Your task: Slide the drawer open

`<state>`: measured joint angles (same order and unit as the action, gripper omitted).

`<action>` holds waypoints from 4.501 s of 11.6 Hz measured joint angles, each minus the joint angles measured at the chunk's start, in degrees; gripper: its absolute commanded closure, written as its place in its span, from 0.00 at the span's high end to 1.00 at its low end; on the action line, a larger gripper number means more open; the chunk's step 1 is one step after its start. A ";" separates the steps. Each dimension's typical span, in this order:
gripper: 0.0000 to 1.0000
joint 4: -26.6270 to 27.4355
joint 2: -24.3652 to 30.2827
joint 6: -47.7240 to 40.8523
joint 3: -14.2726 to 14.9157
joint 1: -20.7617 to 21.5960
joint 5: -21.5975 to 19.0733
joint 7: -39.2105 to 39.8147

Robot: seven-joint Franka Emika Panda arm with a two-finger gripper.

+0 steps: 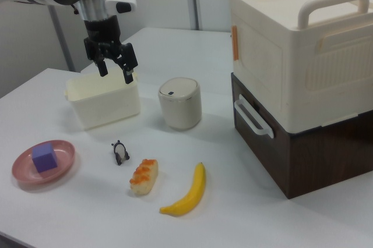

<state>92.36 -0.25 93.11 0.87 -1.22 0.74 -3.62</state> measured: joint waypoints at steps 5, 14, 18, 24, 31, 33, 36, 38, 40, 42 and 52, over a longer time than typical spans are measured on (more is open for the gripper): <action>1.00 0.00 0.00 0.00 0.00 -0.01 0.00 0.00; 1.00 0.00 0.00 0.00 0.00 -0.01 0.00 2.29; 1.00 0.04 -0.86 0.22 0.12 -2.02 0.06 20.19; 1.00 0.17 -6.06 9.87 0.25 -6.19 7.58 34.83; 1.00 0.98 -9.98 22.11 0.32 -11.15 7.59 43.27; 1.00 1.80 -10.15 23.55 0.33 -11.84 7.62 45.42; 1.00 2.38 -12.11 28.38 0.35 -13.59 8.54 46.06; 1.00 2.42 -14.08 32.40 0.36 -14.56 10.12 46.06; 0.99 2.44 -15.74 35.22 0.37 -15.16 13.12 46.13; 0.97 2.47 -17.30 37.26 0.36 -15.24 18.60 46.21; 0.27 2.21 -20.83 45.65 0.38 -17.61 22.83 48.91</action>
<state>94.57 -21.08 138.76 1.25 -18.83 23.57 45.29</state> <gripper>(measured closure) 0.678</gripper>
